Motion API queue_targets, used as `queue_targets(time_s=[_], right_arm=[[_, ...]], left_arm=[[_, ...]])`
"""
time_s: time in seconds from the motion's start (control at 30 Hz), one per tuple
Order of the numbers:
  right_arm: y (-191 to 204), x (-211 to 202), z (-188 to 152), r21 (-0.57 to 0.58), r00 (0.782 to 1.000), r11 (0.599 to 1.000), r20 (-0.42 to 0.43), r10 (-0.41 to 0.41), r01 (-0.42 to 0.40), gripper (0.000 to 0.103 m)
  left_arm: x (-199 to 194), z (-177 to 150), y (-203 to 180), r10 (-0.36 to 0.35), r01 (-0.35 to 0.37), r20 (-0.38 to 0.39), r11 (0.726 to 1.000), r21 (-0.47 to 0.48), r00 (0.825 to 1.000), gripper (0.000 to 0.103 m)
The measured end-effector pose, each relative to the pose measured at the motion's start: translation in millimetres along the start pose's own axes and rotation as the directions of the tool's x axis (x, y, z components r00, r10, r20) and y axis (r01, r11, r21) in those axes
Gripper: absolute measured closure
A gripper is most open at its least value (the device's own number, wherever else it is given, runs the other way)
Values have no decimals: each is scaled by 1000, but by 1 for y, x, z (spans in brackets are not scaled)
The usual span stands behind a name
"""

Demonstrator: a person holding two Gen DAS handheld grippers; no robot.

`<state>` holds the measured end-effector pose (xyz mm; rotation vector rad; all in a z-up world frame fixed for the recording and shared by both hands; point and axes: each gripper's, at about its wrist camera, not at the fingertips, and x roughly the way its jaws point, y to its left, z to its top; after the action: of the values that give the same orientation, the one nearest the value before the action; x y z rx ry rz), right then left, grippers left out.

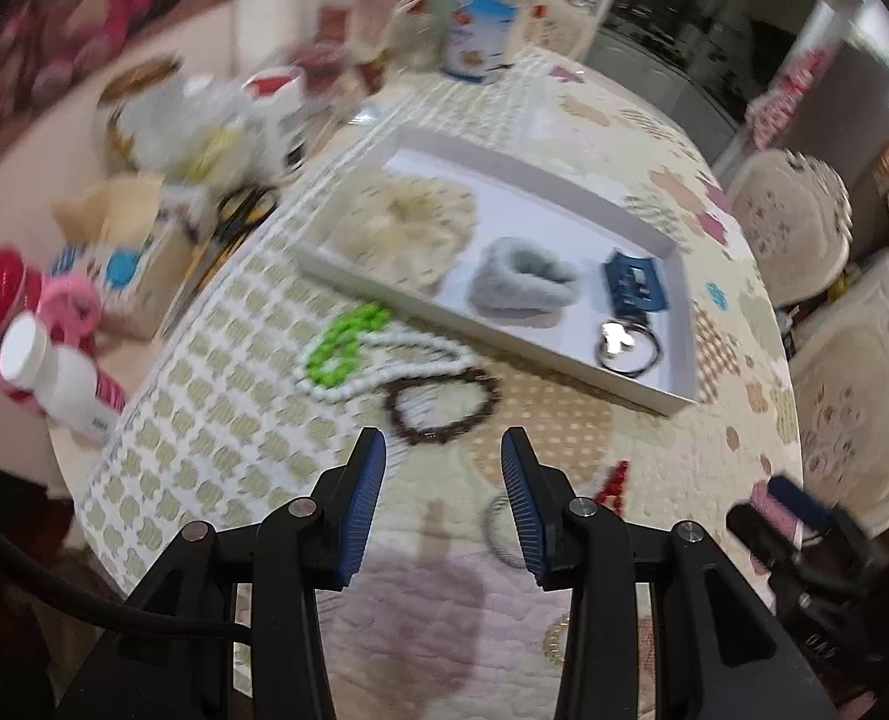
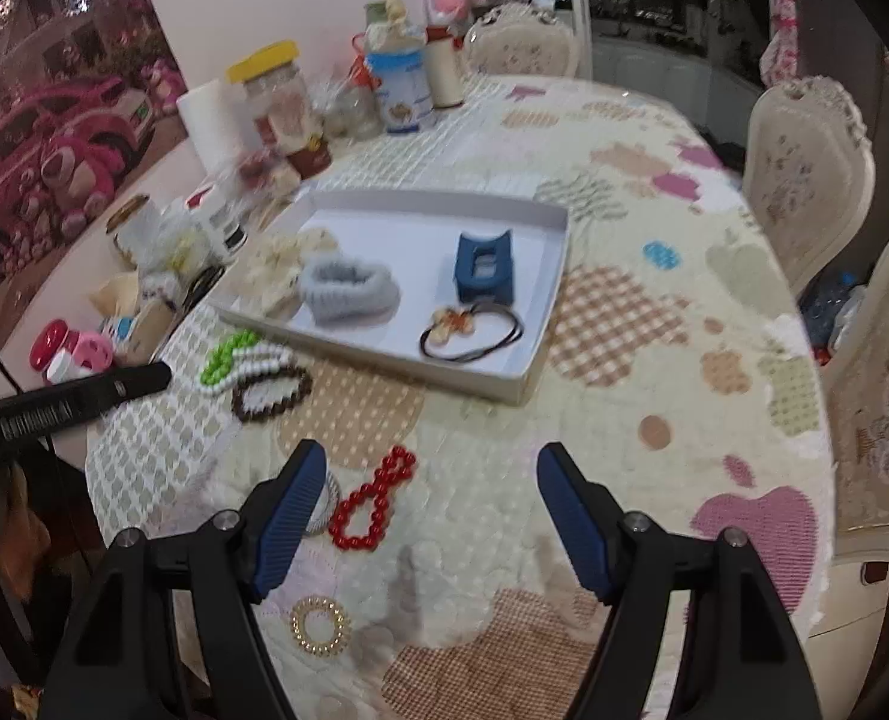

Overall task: Organize jewelry
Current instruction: 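Grasp the brown wooden bead bracelet with the left tool while the right tool grasps the red bead bracelet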

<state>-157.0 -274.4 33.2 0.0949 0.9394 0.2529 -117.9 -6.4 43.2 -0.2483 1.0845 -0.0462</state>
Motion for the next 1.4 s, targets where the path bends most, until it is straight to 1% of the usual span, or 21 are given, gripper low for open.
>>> queue_targets(time_s=[0.13, 0.2, 0.3, 0.37, 0.43, 0.53, 0.6, 0.73, 0.83, 0.87, 0.9, 0.93, 0.97, 1.0, 1.03, 1.07, 1.2, 1.3, 1.4], right_arm=[[0, 22, -11, 19, 997, 998, -46, 59, -59, 27], [1, 34, -16, 23, 996, 998, -63, 61, -60, 30], [3, 46, -19, 25, 994, 998, -88, 66, -64, 36], [5, 52, -18, 23, 993, 998, -95, 67, -65, 36], [6, 56, -17, 22, 993, 998, -98, 69, -67, 36], [7, 62, -16, 25, 992, 997, -106, 75, -73, 38], [8, 67, -17, 27, 991, 997, -115, 75, -72, 41], [9, 80, -20, 31, 988, 998, -141, 63, -59, 46], [13, 88, -19, 33, 986, 997, -150, 69, -65, 52], [14, 91, -19, 31, 986, 997, -152, 70, -66, 56], [16, 95, -19, 26, 985, 997, -160, 70, -67, 64], [18, 99, -19, 20, 983, 998, -167, 70, -68, 70], [20, 103, -19, 14, 982, 998, -176, 70, -68, 83], [21, 106, -20, 12, 980, 997, -187, 73, -72, 91], [20, 107, -21, 20, 979, 997, -185, 83, -81, 93], [19, 106, -21, 32, 979, 995, -177, 98, -94, 94], [15, 94, -17, 47, 982, 992, -145, 122, -116, 94], [11, 77, -8, 48, 986, 990, -97, 138, -134, 94], [7, 60, 0, 45, 987, 989, -60, 147, -144, 94]], left_arm=[[10, 1, 37, 22, -24, -32, 997, -68, 999, 64], [15, 1, 47, 31, -35, -49, 996, -83, 998, 64], [26, 4, 55, 17, -24, -70, 994, -103, 997, 64], [34, 5, 51, 4, -12, -86, 996, -92, 996, 64], [44, 5, 41, -2, -4, -100, 998, -61, 995, 64], [62, 8, 31, 14, -19, -120, 999, -42, 993, 64], [74, 10, 24, 22, -27, -130, 999, -31, 991, 64], [91, 14, 16, 66, -66, -136, 998, 2, 989, 64], [102, 15, 14, 75, -74, -156, 997, 15, 985, 64], [106, 14, 13, 71, -69, -162, 997, 18, 984, 64], [108, 14, 13, 70, -68, -159, 998, 20, 985, 64], [107, 15, 13, 67, -64, -141, 998, 22, 988, 67], [108, 15, 13, 57, -54, -137, 998, 24, 989, 79], [109, 16, 13, 61, -57, -139, 998, 33, 988, 88], [109, 16, 13, 61, -56, -134, 998, 43, 989, 94], [109, 16, 14, 44, -37, -142, 998, 46, 989, 95], [98, 16, 17, 4, 1, -140, 999, 36, 990, 95], [81, 16, 17, -25, 30, -136, 999, 34, 990, 95], [58, 23, 15, -48, 53, -107, 998, 40, 993, 95]])
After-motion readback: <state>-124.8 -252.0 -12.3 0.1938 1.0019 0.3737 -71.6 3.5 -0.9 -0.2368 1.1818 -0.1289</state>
